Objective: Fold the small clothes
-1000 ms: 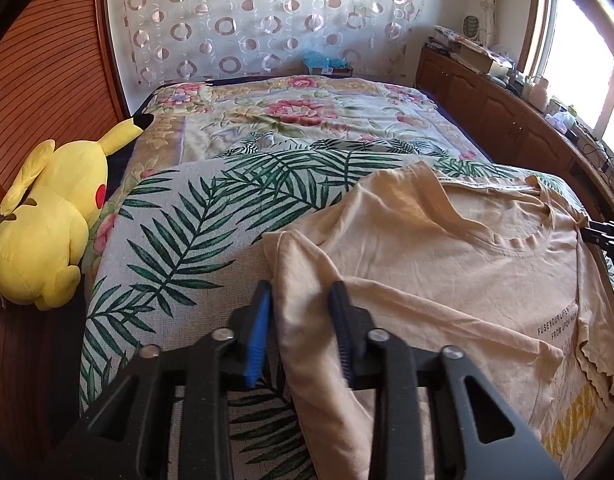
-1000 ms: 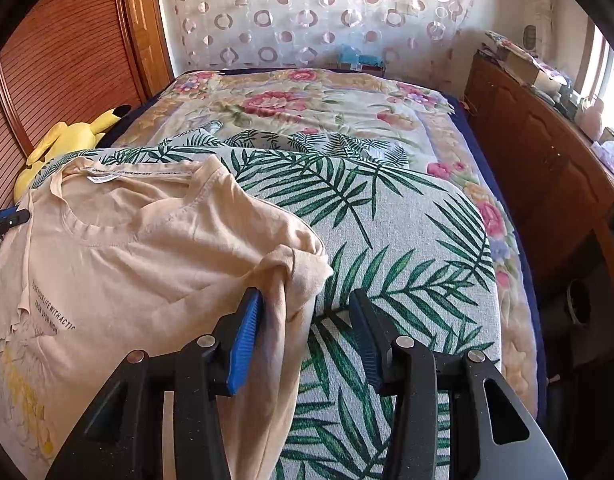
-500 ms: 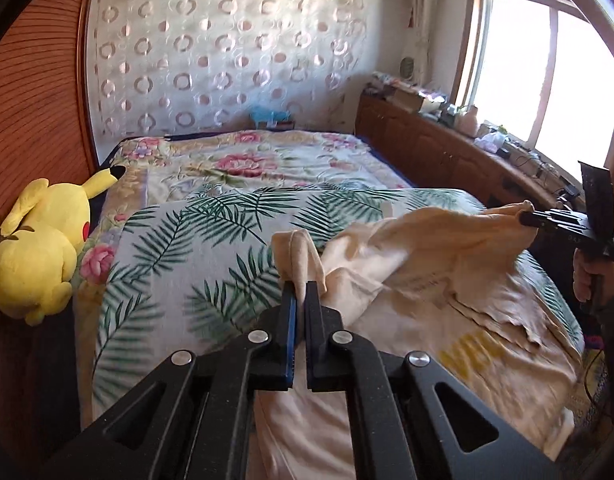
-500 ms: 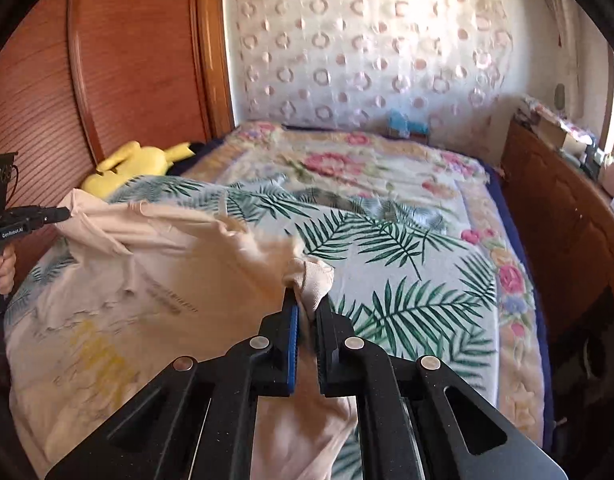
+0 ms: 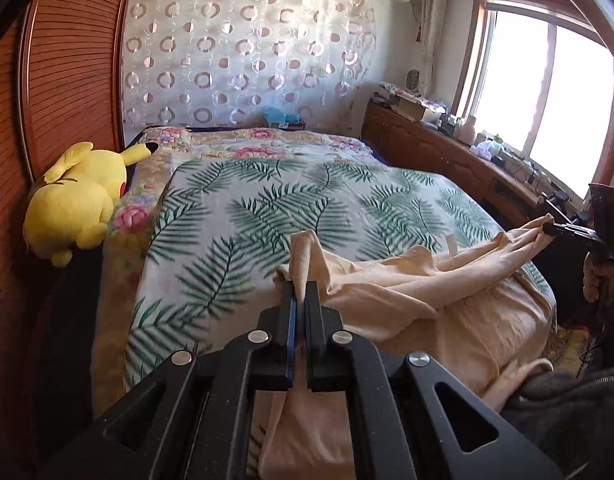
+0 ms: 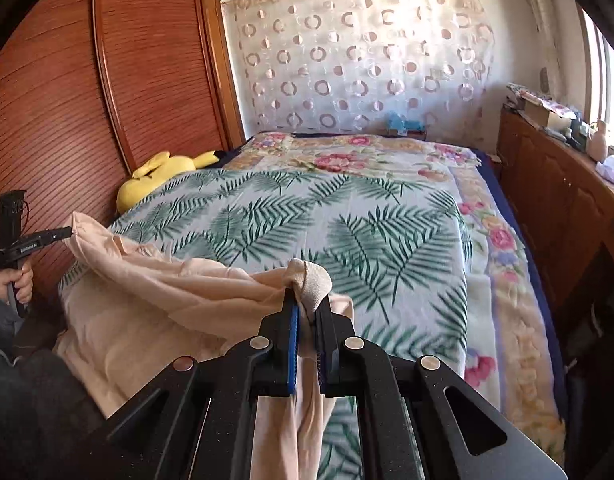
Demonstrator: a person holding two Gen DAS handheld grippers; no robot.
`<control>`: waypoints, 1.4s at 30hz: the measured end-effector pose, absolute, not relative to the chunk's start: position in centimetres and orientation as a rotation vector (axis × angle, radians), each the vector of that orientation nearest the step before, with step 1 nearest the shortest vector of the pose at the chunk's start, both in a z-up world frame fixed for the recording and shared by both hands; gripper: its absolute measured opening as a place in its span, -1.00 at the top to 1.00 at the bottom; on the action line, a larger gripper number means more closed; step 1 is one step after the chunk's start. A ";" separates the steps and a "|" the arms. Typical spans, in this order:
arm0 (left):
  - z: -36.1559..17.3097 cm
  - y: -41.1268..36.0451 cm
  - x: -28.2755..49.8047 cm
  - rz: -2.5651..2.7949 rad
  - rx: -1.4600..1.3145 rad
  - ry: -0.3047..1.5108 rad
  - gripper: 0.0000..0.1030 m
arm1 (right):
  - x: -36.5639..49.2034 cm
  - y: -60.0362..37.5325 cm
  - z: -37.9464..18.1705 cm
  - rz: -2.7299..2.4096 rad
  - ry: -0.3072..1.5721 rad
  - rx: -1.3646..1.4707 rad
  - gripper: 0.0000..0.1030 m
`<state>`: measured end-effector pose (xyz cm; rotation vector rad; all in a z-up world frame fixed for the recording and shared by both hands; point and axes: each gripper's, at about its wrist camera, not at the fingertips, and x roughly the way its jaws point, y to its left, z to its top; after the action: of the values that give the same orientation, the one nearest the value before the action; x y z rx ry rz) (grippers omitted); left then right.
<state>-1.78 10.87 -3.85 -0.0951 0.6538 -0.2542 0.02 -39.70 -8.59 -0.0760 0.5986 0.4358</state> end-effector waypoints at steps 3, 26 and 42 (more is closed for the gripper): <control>-4.4 10.2 -2.5 -0.253 -0.035 0.683 0.92 | -1.0 -39.8 -9.5 0.448 0.666 -0.084 0.86; -6.5 9.7 4.7 -0.148 0.010 0.739 -0.53 | 7.4 -37.6 -12.5 0.390 0.738 -0.084 -0.03; -9.9 9.4 7.9 -0.256 -0.034 0.866 -0.13 | 9.6 -36.5 -15.5 0.387 0.818 -0.089 -0.09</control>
<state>7.94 9.41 -9.94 -0.0339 0.8662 -0.2564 9.65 -36.53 -15.48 -0.0886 0.8183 0.3875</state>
